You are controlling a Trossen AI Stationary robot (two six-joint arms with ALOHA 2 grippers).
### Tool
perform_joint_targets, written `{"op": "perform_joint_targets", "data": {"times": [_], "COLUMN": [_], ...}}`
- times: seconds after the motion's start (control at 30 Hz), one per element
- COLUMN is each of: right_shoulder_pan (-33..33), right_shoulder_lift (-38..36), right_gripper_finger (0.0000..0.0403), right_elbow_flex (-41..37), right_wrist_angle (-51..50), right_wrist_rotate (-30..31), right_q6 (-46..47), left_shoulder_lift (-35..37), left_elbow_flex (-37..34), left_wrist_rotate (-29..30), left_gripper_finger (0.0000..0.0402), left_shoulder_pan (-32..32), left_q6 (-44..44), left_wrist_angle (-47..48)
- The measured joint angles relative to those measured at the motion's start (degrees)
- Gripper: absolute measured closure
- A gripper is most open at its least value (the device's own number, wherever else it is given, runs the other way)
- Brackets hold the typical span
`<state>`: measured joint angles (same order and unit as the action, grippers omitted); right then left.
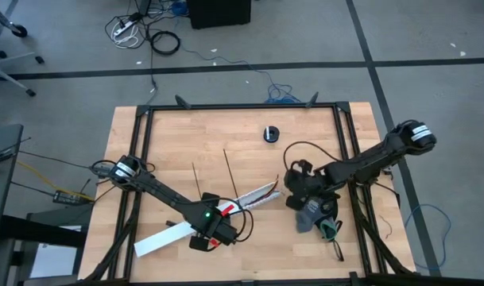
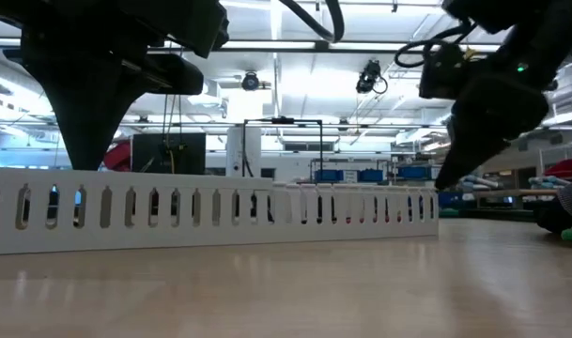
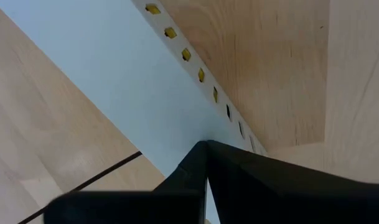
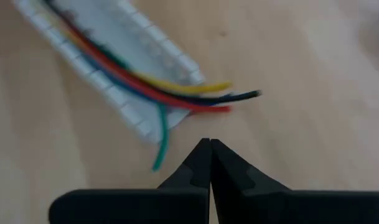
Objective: Ziptie cables
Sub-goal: Close the white cable duct
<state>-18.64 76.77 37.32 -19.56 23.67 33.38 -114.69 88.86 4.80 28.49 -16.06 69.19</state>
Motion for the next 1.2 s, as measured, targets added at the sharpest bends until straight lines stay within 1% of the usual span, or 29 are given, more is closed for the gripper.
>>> {"op": "perform_joint_targets", "data": {"times": [0.07,0.17,0.37,0.47,0.6,0.7,0.8,1.03,1.2], "right_shoulder_pan": [1.43,3.18,3.66,3.30,1.94,0.93,0.39,-0.84,-1.24], "right_shoulder_lift": [1.21,5.04,14.76,17.47,18.24,18.32,18.68,18.96,18.98], "right_gripper_finger": [0.0403,0.0403,0.0403,0.0403,0.0403,0.0402,0.0402,0.0402,0.0402], "right_elbow_flex": [0.00,0.00,-0.04,-0.07,-0.20,-0.05,-0.15,-0.13,-0.02], "right_wrist_angle": [0.66,2.75,13.81,19.21,24.10,27.93,29.21,29.94,29.98], "right_wrist_rotate": [1.84,4.06,3.18,2.92,3.08,-0.58,-2.22,-1.66,-1.62], "right_q6": [0.06,1.82,2.45,2.50,2.57,2.43,2.38,3.27,3.93], "left_shoulder_lift": [0.00,-0.02,-0.02,-0.04,-0.06,-0.07,-0.07,-0.37,-3.10], "left_elbow_flex": [0.00,0.00,-0.04,-0.05,-0.11,-0.15,-0.15,-0.14,0.24], "left_wrist_rotate": [0.00,0.02,0.17,-0.20,-0.97,-0.95,-0.77,0.05,-3.98], "left_gripper_finger": [0.0401,0.0401,0.0401,0.0401,0.0401,0.0402,0.0402,0.0402,0.0401], "left_shoulder_pan": [0.00,0.00,0.01,0.02,0.09,0.00,-0.60,-1.73,-2.73], "left_q6": [0.14,0.12,0.67,0.73,1.19,1.99,2.20,3.62,4.72], "left_wrist_angle": [-0.02,-0.11,-0.27,-0.04,0.00,-0.54,-1.17,-3.00,-3.02]}}
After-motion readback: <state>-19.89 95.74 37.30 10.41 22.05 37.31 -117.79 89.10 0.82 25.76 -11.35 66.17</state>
